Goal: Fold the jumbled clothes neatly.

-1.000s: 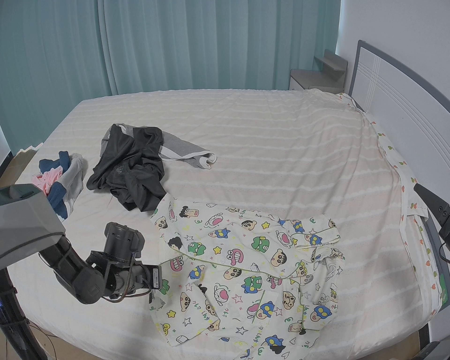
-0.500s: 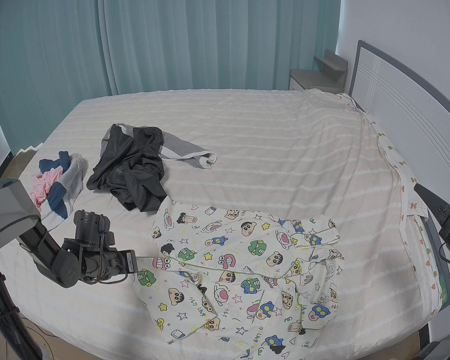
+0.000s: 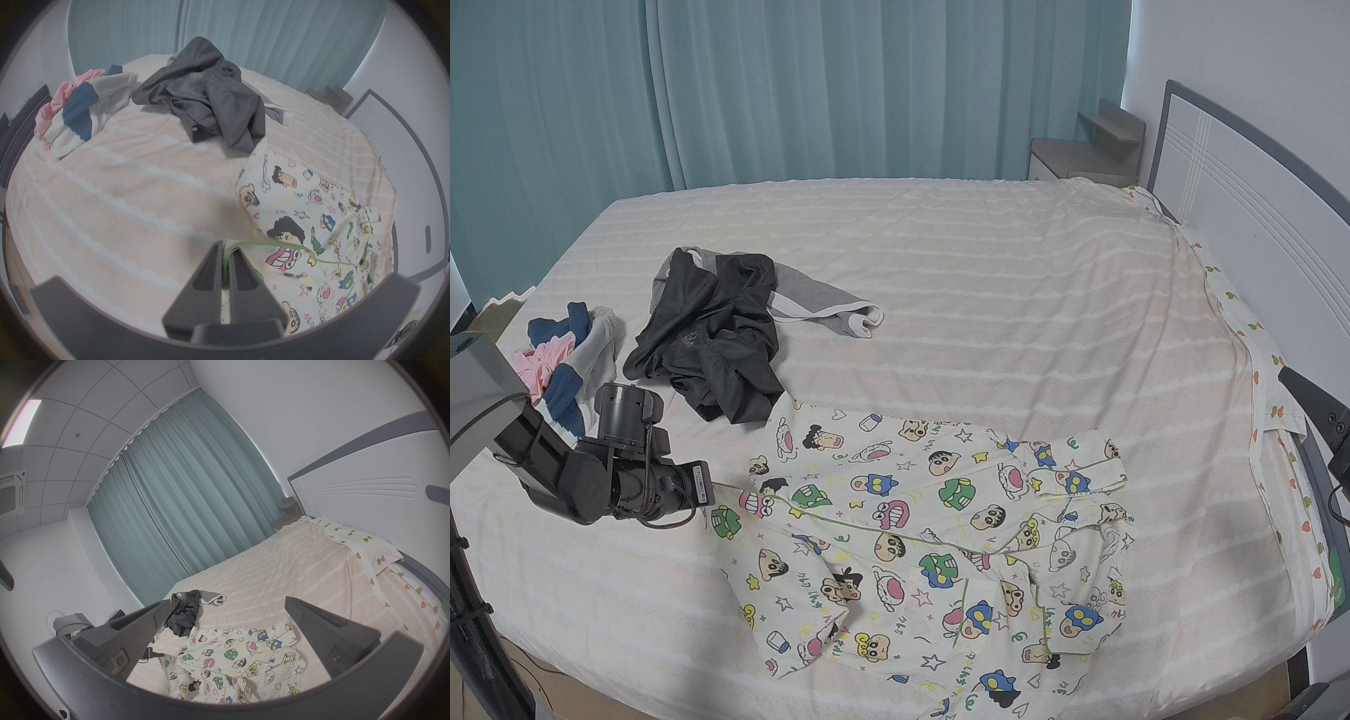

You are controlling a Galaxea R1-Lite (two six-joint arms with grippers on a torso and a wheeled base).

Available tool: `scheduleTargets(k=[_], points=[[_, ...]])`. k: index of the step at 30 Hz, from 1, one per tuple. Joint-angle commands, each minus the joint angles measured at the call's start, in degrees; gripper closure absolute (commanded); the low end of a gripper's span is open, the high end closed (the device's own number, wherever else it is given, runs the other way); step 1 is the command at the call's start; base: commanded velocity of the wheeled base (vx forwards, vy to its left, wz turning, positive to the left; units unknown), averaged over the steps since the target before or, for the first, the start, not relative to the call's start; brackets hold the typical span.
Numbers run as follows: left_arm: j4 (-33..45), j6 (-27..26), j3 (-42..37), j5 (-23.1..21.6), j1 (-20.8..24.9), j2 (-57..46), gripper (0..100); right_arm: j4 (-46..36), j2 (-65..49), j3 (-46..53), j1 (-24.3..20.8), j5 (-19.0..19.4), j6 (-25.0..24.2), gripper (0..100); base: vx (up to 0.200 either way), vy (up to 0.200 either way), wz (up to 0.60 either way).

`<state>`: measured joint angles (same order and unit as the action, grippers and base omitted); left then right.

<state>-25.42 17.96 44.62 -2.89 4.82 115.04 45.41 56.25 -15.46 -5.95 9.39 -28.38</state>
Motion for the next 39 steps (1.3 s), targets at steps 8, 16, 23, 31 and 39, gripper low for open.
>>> scheduleTargets(k=[8,16,23,31,39], points=[[7.40,0.06,10.23,-0.01,-1.30,1.76,100,0.03,0.09,-0.01,-0.03,0.02,-0.01,0,0.000,0.000,0.00],[10.30,-0.11,13.92,0.43,-0.68,3.70,100,0.03,0.18,-0.01,-0.03,0.02,-0.01,0,0.000,0.000,0.00],[10.12,0.50,13.74,0.60,-0.68,4.05,0,0.03,0.18,-0.01,-0.03,0.02,-0.01,0,0.000,0.000,0.00],[10.65,12.45,5.39,-10.38,-0.07,-9.93,0,0.03,0.09,-0.01,-0.03,0.02,-0.01,0,0.000,0.000,0.00],[8.98,7.62,-18.16,-13.81,10.48,-17.48,0,0.03,-0.09,-0.10,-0.03,0.02,-0.01,0,0.000,0.000,0.00]])
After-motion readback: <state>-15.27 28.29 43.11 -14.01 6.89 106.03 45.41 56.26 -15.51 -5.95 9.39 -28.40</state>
